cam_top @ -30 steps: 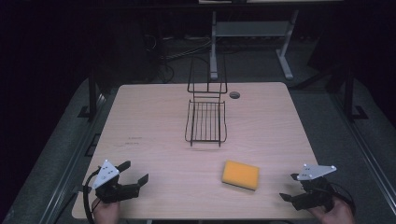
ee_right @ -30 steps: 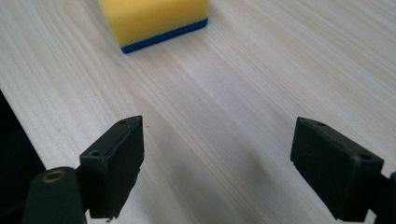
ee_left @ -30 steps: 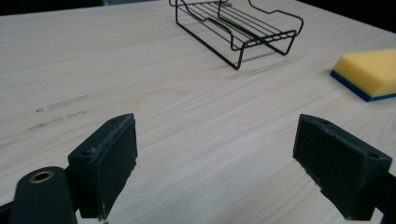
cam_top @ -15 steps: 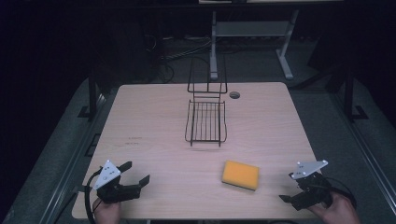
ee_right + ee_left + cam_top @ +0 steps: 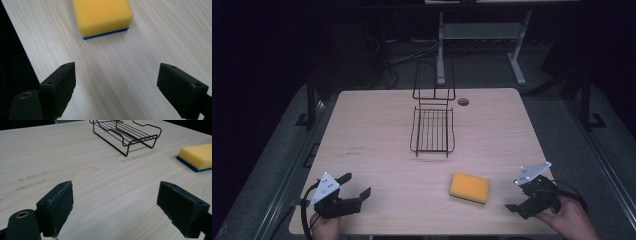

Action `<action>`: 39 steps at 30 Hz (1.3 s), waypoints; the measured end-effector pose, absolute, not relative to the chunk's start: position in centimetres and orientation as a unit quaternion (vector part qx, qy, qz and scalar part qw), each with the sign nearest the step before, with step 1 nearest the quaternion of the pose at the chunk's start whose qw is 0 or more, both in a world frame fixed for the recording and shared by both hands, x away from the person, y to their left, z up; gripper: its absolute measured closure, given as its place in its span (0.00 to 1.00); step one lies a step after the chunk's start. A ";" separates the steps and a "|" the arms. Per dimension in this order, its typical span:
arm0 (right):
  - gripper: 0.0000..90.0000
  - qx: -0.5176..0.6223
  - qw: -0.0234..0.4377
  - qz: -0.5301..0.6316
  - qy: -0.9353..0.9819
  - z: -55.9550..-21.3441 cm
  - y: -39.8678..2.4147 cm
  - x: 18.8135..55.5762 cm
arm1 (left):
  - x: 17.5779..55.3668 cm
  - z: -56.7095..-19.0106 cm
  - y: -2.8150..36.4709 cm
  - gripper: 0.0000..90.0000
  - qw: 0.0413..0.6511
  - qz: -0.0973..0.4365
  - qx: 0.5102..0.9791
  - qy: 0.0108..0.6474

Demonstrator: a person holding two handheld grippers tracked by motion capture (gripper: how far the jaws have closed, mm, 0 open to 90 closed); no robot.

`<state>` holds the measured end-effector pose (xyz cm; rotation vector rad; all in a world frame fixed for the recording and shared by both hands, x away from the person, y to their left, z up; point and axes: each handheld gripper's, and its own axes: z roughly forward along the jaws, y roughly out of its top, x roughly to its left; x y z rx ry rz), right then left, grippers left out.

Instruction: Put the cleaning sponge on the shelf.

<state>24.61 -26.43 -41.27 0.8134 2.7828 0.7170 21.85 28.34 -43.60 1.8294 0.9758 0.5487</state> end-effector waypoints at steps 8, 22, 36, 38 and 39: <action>0.17 0.259 0.069 0.229 0.936 -41.1 -25.4 25.1 | 22.0 -43.7 28.2 0.14 0.475 0.225 0.752 0.398; 0.17 0.230 0.057 0.214 0.948 -40.4 -23.0 26.6 | 22.0 -43.6 28.1 0.14 0.476 0.224 0.753 0.395; 0.17 0.200 0.048 0.203 0.957 -40.1 -20.1 28.1 | 22.1 -43.6 28.0 0.14 0.477 0.223 0.754 0.393; 0.17 0.198 0.047 0.201 0.958 -40.1 -19.8 28.2 | 22.1 -43.6 28.1 0.14 0.478 0.223 0.753 0.394; 0.17 0.195 0.048 0.199 0.959 -40.2 -19.6 28.4 | 22.1 -43.6 28.0 0.14 0.478 0.223 0.753 0.394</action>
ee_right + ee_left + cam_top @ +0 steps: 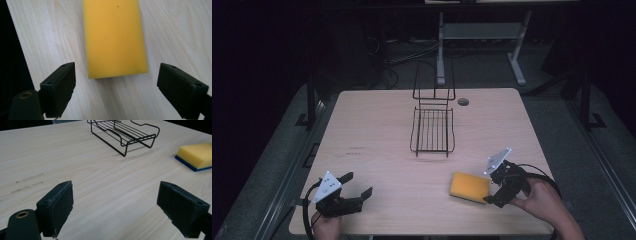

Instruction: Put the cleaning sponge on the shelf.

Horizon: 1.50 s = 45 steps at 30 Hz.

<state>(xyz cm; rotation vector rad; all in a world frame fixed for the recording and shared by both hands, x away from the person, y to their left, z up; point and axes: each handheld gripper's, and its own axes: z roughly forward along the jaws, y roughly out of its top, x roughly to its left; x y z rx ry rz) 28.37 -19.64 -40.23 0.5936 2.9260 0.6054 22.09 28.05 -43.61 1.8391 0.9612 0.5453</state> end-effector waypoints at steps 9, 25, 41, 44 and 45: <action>0.17 0.180 0.045 0.189 0.964 -40.4 -18.1 29.3 | 22.1 -43.6 28.0 0.14 0.477 0.223 0.754 0.393; 0.16 0.159 0.036 0.169 0.972 -40.9 -15.8 30.4 | 22.1 -43.6 28.0 0.14 0.478 0.223 0.753 0.393; 0.16 0.149 0.020 0.153 0.977 -41.6 -14.1 31.1 | 22.1 -43.6 27.9 0.14 0.479 0.221 0.755 0.390; 0.16 0.148 0.017 0.153 0.977 -41.7 -14.0 31.2 | 22.1 -43.6 27.9 0.14 0.478 0.222 0.755 0.390; 0.16 0.148 0.016 0.150 0.978 -41.9 -13.8 31.3 | 22.1 -43.6 27.9 0.14 0.478 0.220 0.755 0.390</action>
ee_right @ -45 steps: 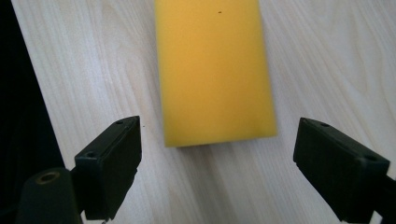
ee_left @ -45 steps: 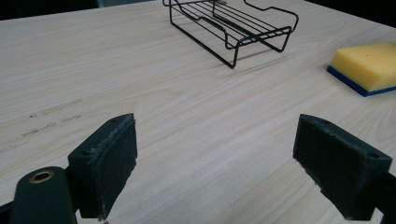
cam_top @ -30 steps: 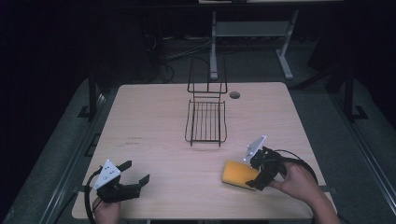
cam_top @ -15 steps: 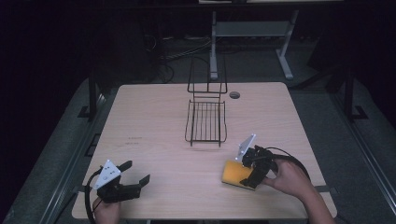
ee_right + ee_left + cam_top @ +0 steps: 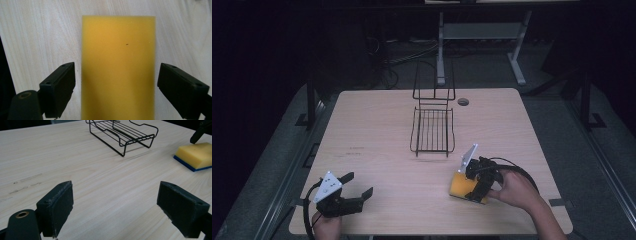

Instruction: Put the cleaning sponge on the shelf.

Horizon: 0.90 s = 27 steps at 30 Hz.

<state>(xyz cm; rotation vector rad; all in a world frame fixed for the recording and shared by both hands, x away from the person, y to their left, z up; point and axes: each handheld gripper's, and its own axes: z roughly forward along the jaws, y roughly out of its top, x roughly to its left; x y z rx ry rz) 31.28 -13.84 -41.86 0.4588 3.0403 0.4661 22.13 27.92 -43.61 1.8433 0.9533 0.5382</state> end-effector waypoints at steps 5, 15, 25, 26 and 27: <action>0.16 0.144 0.015 0.146 0.979 -42.1 -13.5 31.4 | 22.1 -43.6 27.9 0.14 0.478 0.221 0.755 0.389; 0.16 0.141 0.012 0.132 0.981 -42.7 -13.1 31.7 | 22.1 -43.6 27.9 0.14 0.479 0.221 0.755 0.390; 0.16 0.141 0.012 0.122 0.982 -43.5 -12.6 31.6 | 22.1 -43.5 28.0 0.14 0.479 0.222 0.754 0.390; 0.16 0.140 0.011 0.123 0.982 -43.5 -12.6 31.6 | 22.1 -43.5 28.0 0.14 0.479 0.222 0.754 0.390; 0.16 0.140 0.011 0.123 0.982 -43.5 -12.6 31.6 | 22.1 -43.5 28.0 0.14 0.480 0.222 0.754 0.390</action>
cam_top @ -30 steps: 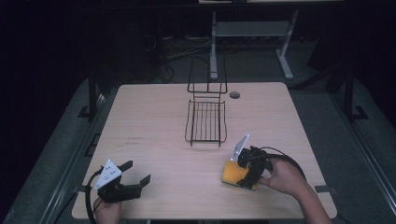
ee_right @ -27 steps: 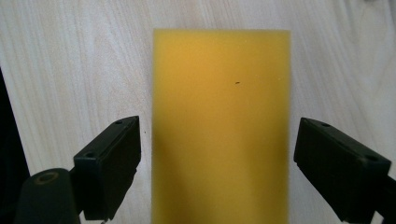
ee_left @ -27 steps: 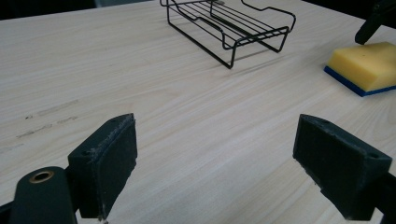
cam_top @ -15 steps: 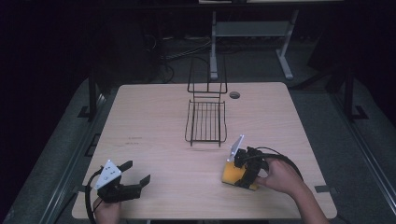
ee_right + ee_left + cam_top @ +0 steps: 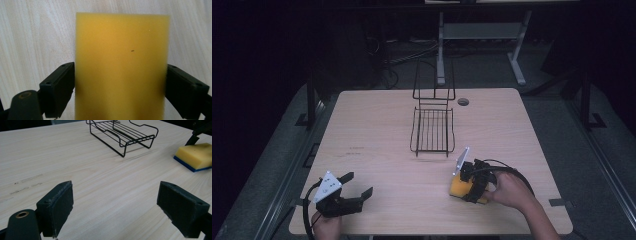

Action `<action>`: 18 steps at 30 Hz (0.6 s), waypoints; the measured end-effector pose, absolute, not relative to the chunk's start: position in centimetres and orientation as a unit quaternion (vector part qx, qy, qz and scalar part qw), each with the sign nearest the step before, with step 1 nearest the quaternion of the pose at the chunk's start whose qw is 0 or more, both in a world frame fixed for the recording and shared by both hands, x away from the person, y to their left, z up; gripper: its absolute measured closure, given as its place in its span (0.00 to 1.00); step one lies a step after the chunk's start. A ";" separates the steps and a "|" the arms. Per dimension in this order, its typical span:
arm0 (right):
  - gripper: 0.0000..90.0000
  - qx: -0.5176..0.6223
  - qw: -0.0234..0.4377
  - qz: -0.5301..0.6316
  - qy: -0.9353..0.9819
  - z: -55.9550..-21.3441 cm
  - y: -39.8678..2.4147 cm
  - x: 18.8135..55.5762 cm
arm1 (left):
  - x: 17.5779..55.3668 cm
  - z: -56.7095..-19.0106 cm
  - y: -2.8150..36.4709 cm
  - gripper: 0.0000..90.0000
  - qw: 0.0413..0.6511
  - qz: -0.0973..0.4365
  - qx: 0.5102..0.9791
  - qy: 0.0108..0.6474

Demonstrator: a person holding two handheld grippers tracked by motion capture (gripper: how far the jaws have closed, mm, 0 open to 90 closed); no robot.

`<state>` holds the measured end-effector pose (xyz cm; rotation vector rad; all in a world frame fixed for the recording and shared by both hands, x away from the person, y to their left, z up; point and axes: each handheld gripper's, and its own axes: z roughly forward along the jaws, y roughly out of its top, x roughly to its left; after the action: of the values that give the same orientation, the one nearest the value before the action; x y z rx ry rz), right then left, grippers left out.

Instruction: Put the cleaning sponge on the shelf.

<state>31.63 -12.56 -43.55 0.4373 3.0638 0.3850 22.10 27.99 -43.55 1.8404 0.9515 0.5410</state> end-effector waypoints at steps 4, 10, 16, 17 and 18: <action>0.16 0.138 0.010 0.121 0.983 -43.8 -12.4 31.7 | 22.1 -43.5 28.0 0.14 0.480 0.222 0.754 0.390; 0.17 0.140 0.012 0.118 0.983 -43.9 -12.3 31.7 | 22.1 -43.5 28.0 0.14 0.481 0.222 0.753 0.391; 0.17 0.138 0.011 0.115 0.984 -44.2 -12.2 31.6 | 22.0 -43.5 28.0 0.14 0.481 0.222 0.753 0.391; 0.17 0.138 0.011 0.114 0.984 -44.2 -12.2 31.6 | 22.0 -43.5 28.0 0.14 0.481 0.222 0.753 0.391; 0.17 0.138 0.011 0.114 0.984 -44.2 -12.2 31.6 | 22.0 -43.5 28.0 0.14 0.481 0.222 0.753 0.391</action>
<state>31.60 -12.20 -44.24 0.4292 3.0687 0.3544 22.02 28.05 -43.48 1.8361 0.9535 0.5426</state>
